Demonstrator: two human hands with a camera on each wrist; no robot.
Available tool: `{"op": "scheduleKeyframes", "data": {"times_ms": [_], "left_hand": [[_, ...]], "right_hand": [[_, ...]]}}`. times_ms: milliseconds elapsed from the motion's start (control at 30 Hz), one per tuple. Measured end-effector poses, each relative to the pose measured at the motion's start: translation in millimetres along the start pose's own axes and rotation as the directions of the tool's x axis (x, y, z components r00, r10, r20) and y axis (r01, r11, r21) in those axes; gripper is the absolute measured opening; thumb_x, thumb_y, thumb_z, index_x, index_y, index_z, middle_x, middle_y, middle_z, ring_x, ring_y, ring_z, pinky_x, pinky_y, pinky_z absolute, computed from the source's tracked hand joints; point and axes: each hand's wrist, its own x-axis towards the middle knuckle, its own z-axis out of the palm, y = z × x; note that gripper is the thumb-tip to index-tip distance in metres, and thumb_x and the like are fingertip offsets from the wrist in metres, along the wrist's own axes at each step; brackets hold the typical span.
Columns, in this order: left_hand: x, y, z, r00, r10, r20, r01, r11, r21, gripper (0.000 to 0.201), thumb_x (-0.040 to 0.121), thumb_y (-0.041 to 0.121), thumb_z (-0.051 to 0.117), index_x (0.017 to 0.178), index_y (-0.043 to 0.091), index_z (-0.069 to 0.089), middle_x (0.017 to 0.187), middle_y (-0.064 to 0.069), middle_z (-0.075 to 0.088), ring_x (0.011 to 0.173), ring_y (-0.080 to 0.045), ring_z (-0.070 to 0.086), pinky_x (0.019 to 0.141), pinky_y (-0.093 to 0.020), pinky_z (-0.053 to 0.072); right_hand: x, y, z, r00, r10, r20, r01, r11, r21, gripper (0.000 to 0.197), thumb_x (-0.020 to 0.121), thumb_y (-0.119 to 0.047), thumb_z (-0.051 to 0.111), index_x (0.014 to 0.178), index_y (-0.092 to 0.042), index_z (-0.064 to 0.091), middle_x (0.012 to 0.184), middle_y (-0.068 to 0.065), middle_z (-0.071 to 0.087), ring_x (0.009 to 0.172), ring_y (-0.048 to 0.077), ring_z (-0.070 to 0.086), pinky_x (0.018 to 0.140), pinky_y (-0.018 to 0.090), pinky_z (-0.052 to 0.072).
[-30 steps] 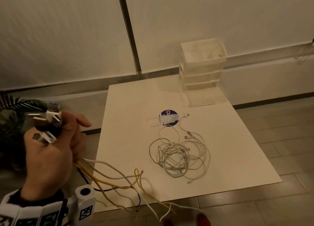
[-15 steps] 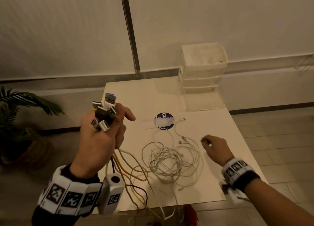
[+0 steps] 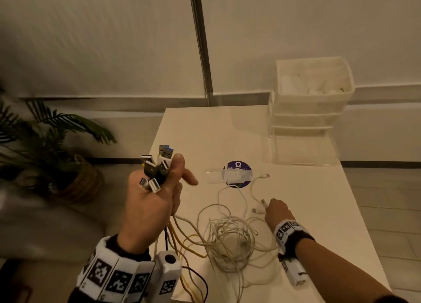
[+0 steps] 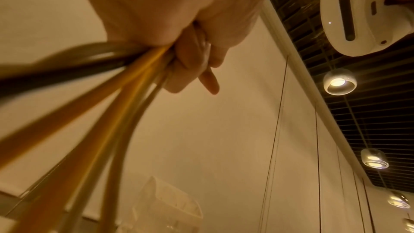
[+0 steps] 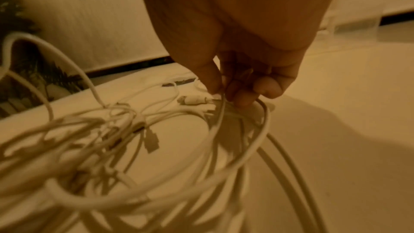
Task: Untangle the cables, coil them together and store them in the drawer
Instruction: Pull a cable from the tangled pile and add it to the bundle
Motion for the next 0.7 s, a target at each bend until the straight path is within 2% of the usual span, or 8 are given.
{"op": "scheduleKeyframes", "data": {"times_ms": [67, 133, 200, 267, 367, 433, 567, 700], "left_hand": [[3.9, -3.7, 2.2, 0.998, -0.043, -0.04, 0.043, 0.999, 0.016, 0.052, 0.088, 0.049, 0.055, 0.05, 0.015, 0.063, 0.049, -0.029, 0.031, 0.033, -0.011, 0.024, 0.039, -0.018, 0.022], [8.7, -6.8, 2.4, 0.994, -0.102, -0.027, 0.102, 0.995, -0.011, 0.059, 0.09, 0.053, 0.052, 0.044, 0.015, 0.058, 0.053, -0.037, 0.031, 0.034, -0.014, 0.024, 0.04, -0.02, 0.021], [13.1, -11.1, 3.7, 0.985, -0.17, 0.027, 0.171, 0.985, -0.03, 0.066, 0.089, 0.061, 0.051, 0.043, 0.013, 0.056, 0.049, -0.03, 0.032, 0.036, -0.013, 0.024, 0.041, -0.021, 0.02], [16.9, -12.3, 5.9, 0.978, -0.197, 0.073, 0.199, 0.979, -0.03, 0.06, 0.08, 0.06, 0.049, 0.043, 0.013, 0.056, 0.044, -0.02, 0.04, 0.032, -0.016, 0.027, 0.039, -0.02, 0.023], [19.6, -10.4, 5.3, 0.968, -0.2, 0.153, 0.208, 0.977, -0.038, 0.055, 0.08, 0.057, 0.048, 0.045, 0.016, 0.059, 0.048, -0.014, 0.046, 0.031, -0.015, 0.028, 0.04, -0.02, 0.023], [19.2, -8.0, 1.4, 0.955, -0.2, 0.22, 0.214, 0.976, -0.042, 0.061, 0.082, 0.059, 0.046, 0.052, 0.009, 0.064, 0.042, -0.006, 0.036, 0.034, -0.015, 0.02, 0.042, -0.023, 0.016], [11.8, 0.7, -4.3, 0.931, -0.147, 0.333, 0.211, 0.964, -0.164, 0.056, 0.087, 0.055, 0.046, 0.076, 0.007, 0.073, 0.049, -0.001, 0.019, 0.041, -0.012, 0.01, 0.042, -0.021, 0.012], [-0.3, 9.5, -12.0, 0.887, -0.091, 0.453, 0.231, 0.936, -0.265, 0.046, 0.089, 0.05, 0.046, 0.107, 0.019, 0.074, 0.059, -0.003, 0.015, 0.047, -0.016, 0.008, 0.043, -0.024, 0.01]], "right_hand": [[-6.3, -1.5, -8.7, 0.999, 0.008, -0.047, 0.002, 0.981, 0.195, 0.02, 0.099, -0.02, 0.044, 0.099, -0.003, 0.053, 0.105, 0.016, 0.063, 0.089, 0.03, 0.06, 0.068, 0.029, 0.041], [-19.9, -4.6, -21.9, 0.998, 0.028, -0.062, 0.009, 0.845, 0.535, 0.017, 0.099, -0.019, 0.045, 0.094, -0.003, 0.048, 0.09, 0.016, 0.068, 0.074, 0.029, 0.062, 0.069, 0.037, 0.048], [-43.0, -12.3, -40.4, 0.999, 0.036, -0.038, 0.011, 0.568, 0.823, 0.015, 0.1, -0.017, 0.044, 0.095, -0.003, 0.044, 0.072, 0.015, 0.066, 0.063, 0.03, 0.062, 0.069, 0.047, 0.052], [-71.7, -25.4, -62.8, 1.0, 0.019, -0.022, 0.015, 0.297, 0.955, 0.014, 0.102, -0.017, 0.043, 0.093, -0.006, 0.044, 0.066, 0.015, 0.057, 0.054, 0.028, 0.054, 0.059, 0.044, 0.048], [-119.7, -51.7, -99.1, 0.995, -0.086, -0.055, 0.058, 0.035, 0.998, 0.02, 0.102, -0.017, 0.04, 0.085, -0.009, 0.044, 0.063, 0.01, 0.044, 0.051, 0.02, 0.037, 0.052, 0.035, 0.035], [-152.2, -70.9, -119.6, 0.978, -0.187, -0.09, 0.07, -0.115, 0.991, 0.018, 0.1, -0.016, 0.039, 0.088, -0.007, 0.049, 0.063, 0.008, 0.041, 0.051, 0.017, 0.033, 0.051, 0.031, 0.031], [-221.8, -114.5, -144.7, 0.917, -0.327, -0.228, 0.165, -0.208, 0.964, 0.025, 0.092, -0.02, 0.042, 0.092, -0.001, 0.057, 0.064, 0.013, 0.045, 0.056, 0.02, 0.037, 0.058, 0.034, 0.03], [-276.8, -150.8, -149.1, 0.841, -0.446, -0.306, 0.34, -0.004, 0.94, 0.032, 0.091, -0.025, 0.042, 0.089, -0.003, 0.065, 0.068, 0.018, 0.052, 0.063, 0.022, 0.044, 0.062, 0.029, 0.038]]}}
